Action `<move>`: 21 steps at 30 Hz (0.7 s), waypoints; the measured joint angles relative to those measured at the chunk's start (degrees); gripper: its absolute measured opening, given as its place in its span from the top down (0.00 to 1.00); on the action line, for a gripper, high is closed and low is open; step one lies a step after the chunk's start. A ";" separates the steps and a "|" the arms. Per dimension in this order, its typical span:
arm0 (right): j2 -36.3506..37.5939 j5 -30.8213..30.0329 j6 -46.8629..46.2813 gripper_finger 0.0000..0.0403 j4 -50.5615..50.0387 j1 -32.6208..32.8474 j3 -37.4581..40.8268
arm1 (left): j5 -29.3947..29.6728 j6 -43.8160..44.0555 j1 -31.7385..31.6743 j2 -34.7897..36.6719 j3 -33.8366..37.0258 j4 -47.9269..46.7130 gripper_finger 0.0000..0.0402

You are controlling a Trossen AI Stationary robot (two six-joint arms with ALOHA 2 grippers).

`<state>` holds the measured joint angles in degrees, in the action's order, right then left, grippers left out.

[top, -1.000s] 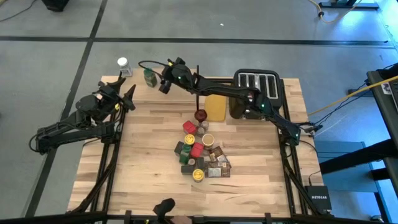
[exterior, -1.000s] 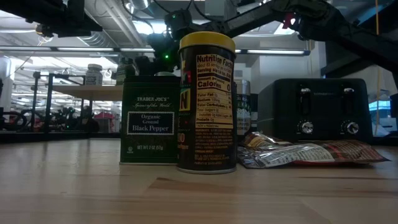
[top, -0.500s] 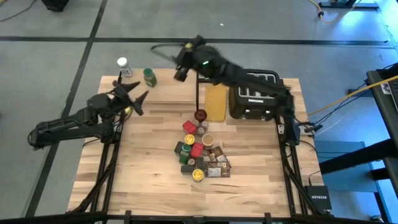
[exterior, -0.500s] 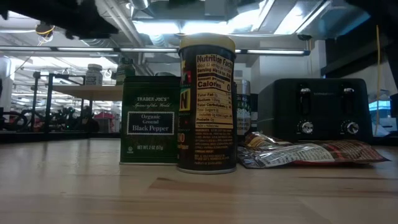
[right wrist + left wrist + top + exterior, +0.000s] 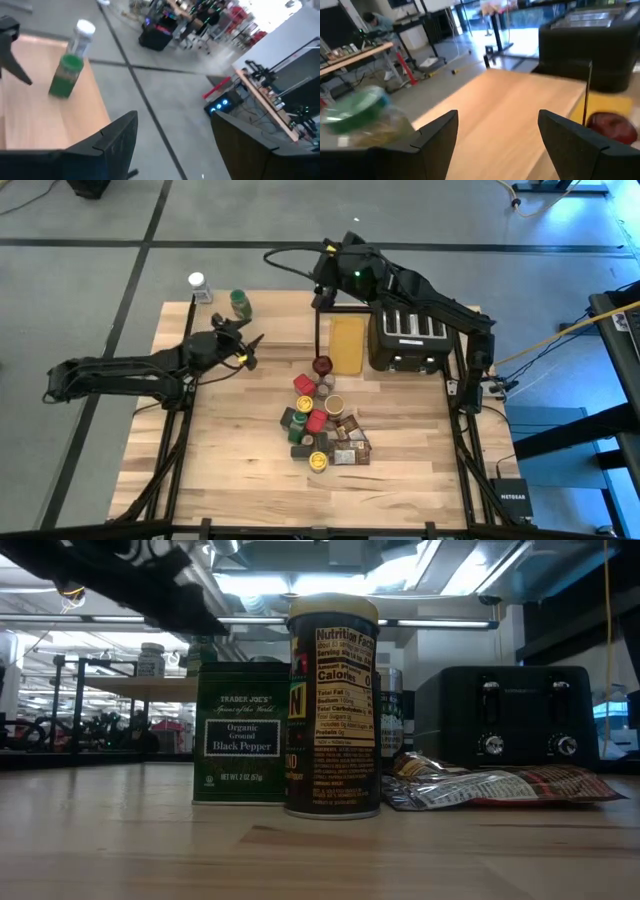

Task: Shelf spices
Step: Put the bottom green seasoning bottle on the shelf

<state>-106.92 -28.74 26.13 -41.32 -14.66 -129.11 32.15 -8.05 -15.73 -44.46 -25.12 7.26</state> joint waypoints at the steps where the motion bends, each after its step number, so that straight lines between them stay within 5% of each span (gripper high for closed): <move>1: -0.15 0.36 0.00 0.36 0.08 0.00 0.25 | 0.19 0.37 -0.37 -1.18 0.00 0.29 0.33; 21: -0.21 1.19 -0.25 0.36 0.98 0.00 0.75 | 2.40 4.68 -11.24 -14.43 0.00 12.07 0.33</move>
<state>-107.13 -27.55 25.88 -40.35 -14.66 -128.35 34.54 -3.37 -26.96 -58.89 -25.12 19.33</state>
